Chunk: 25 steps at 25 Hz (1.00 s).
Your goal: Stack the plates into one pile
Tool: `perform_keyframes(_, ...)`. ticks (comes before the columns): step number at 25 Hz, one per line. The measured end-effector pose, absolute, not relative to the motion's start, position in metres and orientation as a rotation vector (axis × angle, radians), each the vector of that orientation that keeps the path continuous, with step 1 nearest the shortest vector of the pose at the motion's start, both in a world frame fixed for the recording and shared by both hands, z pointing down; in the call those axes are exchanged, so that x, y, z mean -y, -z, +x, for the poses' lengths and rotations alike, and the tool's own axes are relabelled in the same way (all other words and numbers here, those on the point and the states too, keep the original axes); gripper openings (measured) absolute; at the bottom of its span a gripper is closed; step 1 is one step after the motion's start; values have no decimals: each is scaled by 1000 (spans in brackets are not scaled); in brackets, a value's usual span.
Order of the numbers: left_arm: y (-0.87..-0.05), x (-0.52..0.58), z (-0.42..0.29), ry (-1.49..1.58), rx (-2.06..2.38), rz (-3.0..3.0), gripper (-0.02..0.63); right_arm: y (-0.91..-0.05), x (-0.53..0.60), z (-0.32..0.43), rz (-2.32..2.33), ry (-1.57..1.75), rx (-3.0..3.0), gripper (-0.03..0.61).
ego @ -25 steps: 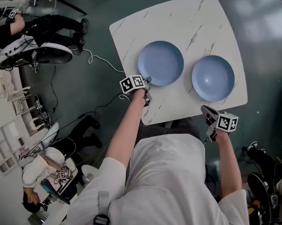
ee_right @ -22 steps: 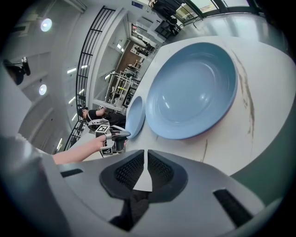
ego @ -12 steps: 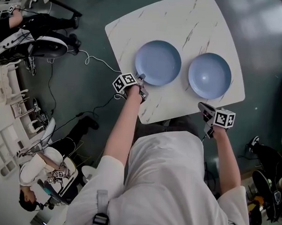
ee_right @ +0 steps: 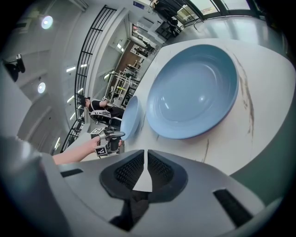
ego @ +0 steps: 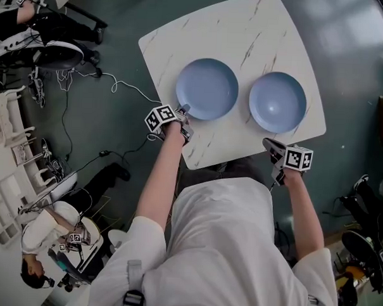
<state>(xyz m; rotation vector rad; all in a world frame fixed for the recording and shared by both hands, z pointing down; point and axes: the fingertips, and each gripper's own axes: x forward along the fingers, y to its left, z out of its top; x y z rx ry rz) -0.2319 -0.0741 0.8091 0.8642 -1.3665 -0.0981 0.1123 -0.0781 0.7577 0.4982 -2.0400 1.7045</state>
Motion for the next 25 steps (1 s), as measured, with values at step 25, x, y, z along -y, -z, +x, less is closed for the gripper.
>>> perform_keyframes(25,-734,105,-132,-24,1261,1094,25,-736,67,135,548,-1696,2121,40)
